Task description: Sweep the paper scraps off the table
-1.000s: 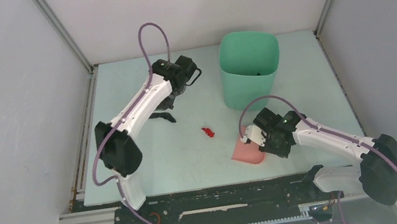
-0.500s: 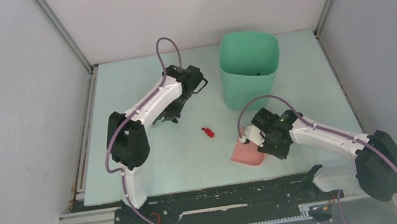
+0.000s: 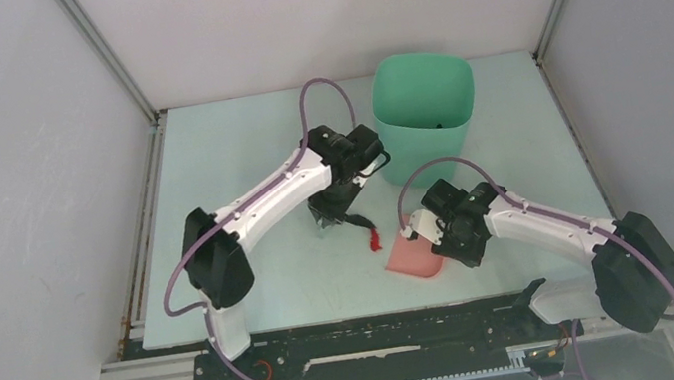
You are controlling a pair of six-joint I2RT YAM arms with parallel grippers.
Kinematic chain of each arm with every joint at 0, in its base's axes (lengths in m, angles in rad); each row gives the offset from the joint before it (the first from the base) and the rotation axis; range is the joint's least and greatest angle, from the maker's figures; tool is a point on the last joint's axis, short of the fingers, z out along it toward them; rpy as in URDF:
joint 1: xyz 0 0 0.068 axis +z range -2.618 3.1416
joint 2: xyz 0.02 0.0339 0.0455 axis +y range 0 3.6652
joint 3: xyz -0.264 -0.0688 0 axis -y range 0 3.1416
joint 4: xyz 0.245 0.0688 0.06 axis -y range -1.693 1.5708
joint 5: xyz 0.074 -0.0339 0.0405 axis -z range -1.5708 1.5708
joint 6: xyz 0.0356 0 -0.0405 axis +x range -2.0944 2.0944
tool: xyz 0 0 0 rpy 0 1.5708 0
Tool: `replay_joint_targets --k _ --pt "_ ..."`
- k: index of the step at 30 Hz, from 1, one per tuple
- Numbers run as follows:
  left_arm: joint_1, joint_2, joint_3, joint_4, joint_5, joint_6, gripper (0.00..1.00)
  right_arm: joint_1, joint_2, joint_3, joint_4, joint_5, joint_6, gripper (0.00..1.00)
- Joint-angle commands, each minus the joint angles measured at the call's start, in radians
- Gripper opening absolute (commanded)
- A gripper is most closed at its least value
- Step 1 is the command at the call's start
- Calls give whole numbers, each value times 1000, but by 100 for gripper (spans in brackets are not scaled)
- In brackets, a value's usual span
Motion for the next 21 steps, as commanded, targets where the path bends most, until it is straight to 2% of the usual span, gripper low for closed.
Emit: replay_joint_targets --k 1,5,10,16,21 --pt "-70 -128 -15 30 212 -30 0 8 19 44 33 -7 20 0" --pt "-112 -196 -13 86 337 -69 0 10 21 58 33 -37 24 0" --pt "-115 -274 -54 183 396 -110 0 7 5 57 26 -62 29 0" --pt "-112 -313 -28 128 240 -160 0 1 -22 38 16 -61 24 0" --pt "-101 -270 10 -2 -17 -157 0 2 -31 38 -3 -51 21 0"
